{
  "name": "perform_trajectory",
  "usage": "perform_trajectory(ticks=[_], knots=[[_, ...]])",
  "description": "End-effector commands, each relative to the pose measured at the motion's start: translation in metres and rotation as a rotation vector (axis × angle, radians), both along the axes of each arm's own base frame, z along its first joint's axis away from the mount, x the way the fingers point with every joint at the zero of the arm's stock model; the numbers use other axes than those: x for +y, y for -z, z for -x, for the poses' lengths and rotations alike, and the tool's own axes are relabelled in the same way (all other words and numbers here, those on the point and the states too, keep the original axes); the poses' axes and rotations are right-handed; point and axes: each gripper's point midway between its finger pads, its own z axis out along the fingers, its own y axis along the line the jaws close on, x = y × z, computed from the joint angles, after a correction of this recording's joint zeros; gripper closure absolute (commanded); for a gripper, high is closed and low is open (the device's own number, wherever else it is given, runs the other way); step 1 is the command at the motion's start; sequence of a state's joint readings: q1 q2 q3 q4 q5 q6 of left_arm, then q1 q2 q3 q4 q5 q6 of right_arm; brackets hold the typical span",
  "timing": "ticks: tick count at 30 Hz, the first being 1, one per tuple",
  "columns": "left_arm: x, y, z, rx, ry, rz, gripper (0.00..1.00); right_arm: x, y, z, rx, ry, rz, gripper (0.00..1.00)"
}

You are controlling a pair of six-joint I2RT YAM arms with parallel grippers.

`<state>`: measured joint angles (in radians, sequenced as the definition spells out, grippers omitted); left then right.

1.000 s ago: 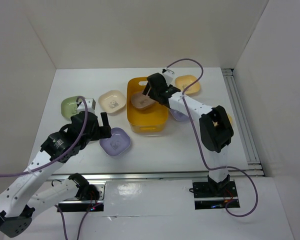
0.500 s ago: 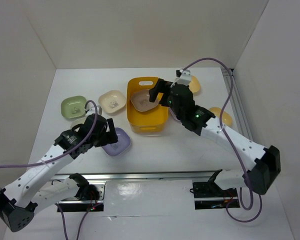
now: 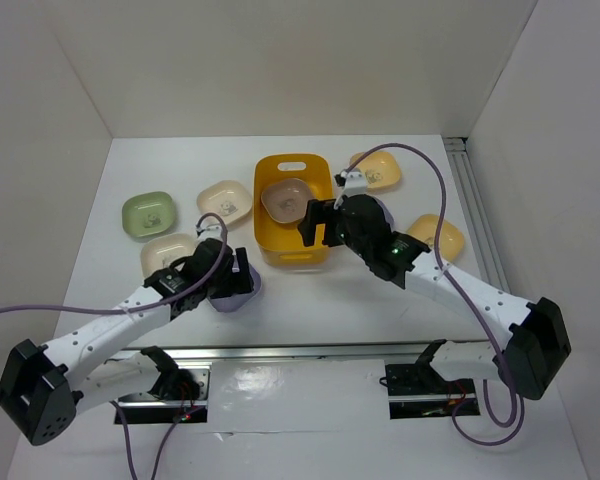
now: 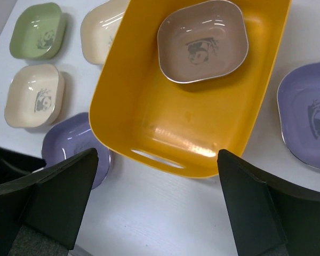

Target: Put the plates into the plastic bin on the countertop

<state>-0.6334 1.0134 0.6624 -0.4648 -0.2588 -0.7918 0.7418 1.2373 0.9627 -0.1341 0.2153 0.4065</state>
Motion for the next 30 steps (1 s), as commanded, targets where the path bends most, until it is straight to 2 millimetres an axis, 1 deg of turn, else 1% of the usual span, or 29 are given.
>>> perform_trajectory(ticks=[1, 2, 3, 4, 5, 7, 8, 9, 10, 11, 12, 14, 15, 16, 17, 18, 19, 21, 22, 23, 24, 25, 26, 27, 28, 29, 30], knots=[[-0.009, 0.001, -0.019, -0.079, 0.026, -0.007, 0.00, 0.004, -0.021, 0.007, -0.066, -0.051, -0.048, 0.00], [-0.009, 0.010, -0.018, -0.052, 0.027, -0.027, 0.02, 0.005, -0.023, 0.006, -0.073, -0.051, -0.054, 0.00], [-0.016, 0.010, -0.021, -0.070, 0.049, -0.023, 0.02, 0.001, -0.021, 0.007, -0.074, -0.039, -0.049, 0.00], [-0.023, 0.015, -0.018, -0.063, 0.094, -0.027, 0.02, 0.001, -0.016, 0.007, -0.067, -0.039, -0.043, 0.00], [-0.027, 0.021, -0.017, -0.052, 0.107, -0.034, 0.02, 0.001, -0.016, 0.007, -0.067, -0.039, -0.043, 0.00], [-0.037, 0.027, -0.014, -0.047, 0.147, -0.045, 0.06, 0.001, -0.016, 0.007, -0.067, -0.039, -0.043, 0.00], [-0.036, 0.031, -0.016, -0.043, 0.140, -0.058, 0.07, 0.001, -0.016, 0.007, -0.067, -0.039, -0.043, 0.00], [-0.037, 0.037, -0.014, -0.031, 0.149, -0.077, 0.07, 0.001, -0.016, 0.007, -0.067, -0.039, -0.043, 0.00], [-0.037, 0.049, -0.010, -0.001, 0.157, -0.110, 0.09, 0.001, -0.016, 0.007, -0.067, -0.039, -0.043, 0.00], [-0.037, 0.051, -0.013, 0.004, 0.152, -0.122, 0.11, 0.000, -0.020, 0.008, -0.074, -0.039, -0.049, 0.00], [-0.041, 0.056, -0.009, 0.018, 0.171, -0.135, 0.13, -0.001, -0.020, 0.007, -0.076, -0.031, -0.047, 0.00], [-0.044, 0.066, -0.004, 0.043, 0.171, -0.170, 0.20, -0.001, -0.020, 0.007, -0.076, -0.031, -0.047, 0.00], [-0.047, 0.066, -0.006, 0.036, 0.164, -0.176, 0.23, -0.004, -0.024, 0.007, -0.086, -0.022, -0.051, 0.00], [-0.043, 0.070, -0.004, 0.041, 0.163, -0.207, 0.23, -0.004, -0.024, 0.007, -0.086, -0.022, -0.051, 0.00], [-0.049, 0.070, -0.003, 0.038, 0.166, -0.208, 0.23, -0.007, -0.026, 0.008, -0.088, -0.013, -0.049, 0.00], [-0.047, 0.077, 0.001, 0.059, 0.162, -0.231, 0.24, -0.007, -0.026, 0.008, -0.088, -0.013, -0.049, 0.00], [-0.045, 0.081, 0.003, 0.068, 0.159, -0.247, 0.29, -0.010, -0.027, 0.009, -0.090, -0.003, -0.046, 0.00], [-0.045, 0.080, 0.005, 0.057, 0.137, -0.273, 0.40, -0.011, -0.031, 0.010, -0.103, -0.007, -0.044, 0.00], [-0.045, 0.081, 0.006, 0.060, 0.130, -0.284, 0.43, -0.012, -0.035, 0.011, -0.111, -0.006, -0.052, 0.00], [-0.038, 0.082, 0.007, 0.064, 0.106, -0.308, 0.58, -0.013, -0.033, 0.012, -0.105, -0.007, -0.046, 0.00], [-0.041, 0.079, 0.008, 0.060, 0.106, -0.312, 0.65, -0.014, -0.037, 0.013, -0.113, -0.006, -0.054, 0.00], [-0.040, 0.080, 0.013, 0.066, 0.089, -0.314, 0.73, -0.016, -0.035, 0.013, -0.109, 0.002, -0.045, 0.00], [-0.038, 0.078, 0.012, 0.067, 0.066, -0.318, 0.81, -0.016, -0.035, 0.013, -0.109, 0.002, -0.045, 0.00], [-0.033, 0.077, 0.017, 0.069, 0.055, -0.342, 0.86, -0.018, -0.036, 0.014, -0.109, 0.002, -0.045, 0.00], [-0.034, 0.077, 0.021, 0.073, 0.061, -0.345, 0.86, -0.018, -0.036, 0.014, -0.109, 0.002, -0.045, 0.00], [-0.032, 0.077, 0.021, 0.072, 0.045, -0.349, 0.89, -0.018, -0.036, 0.014, -0.109, 0.002, -0.045, 0.00], [-0.034, 0.072, 0.021, 0.059, 0.039, -0.342, 0.91, -0.018, -0.036, 0.014, -0.109, 0.002, -0.045, 0.00]])
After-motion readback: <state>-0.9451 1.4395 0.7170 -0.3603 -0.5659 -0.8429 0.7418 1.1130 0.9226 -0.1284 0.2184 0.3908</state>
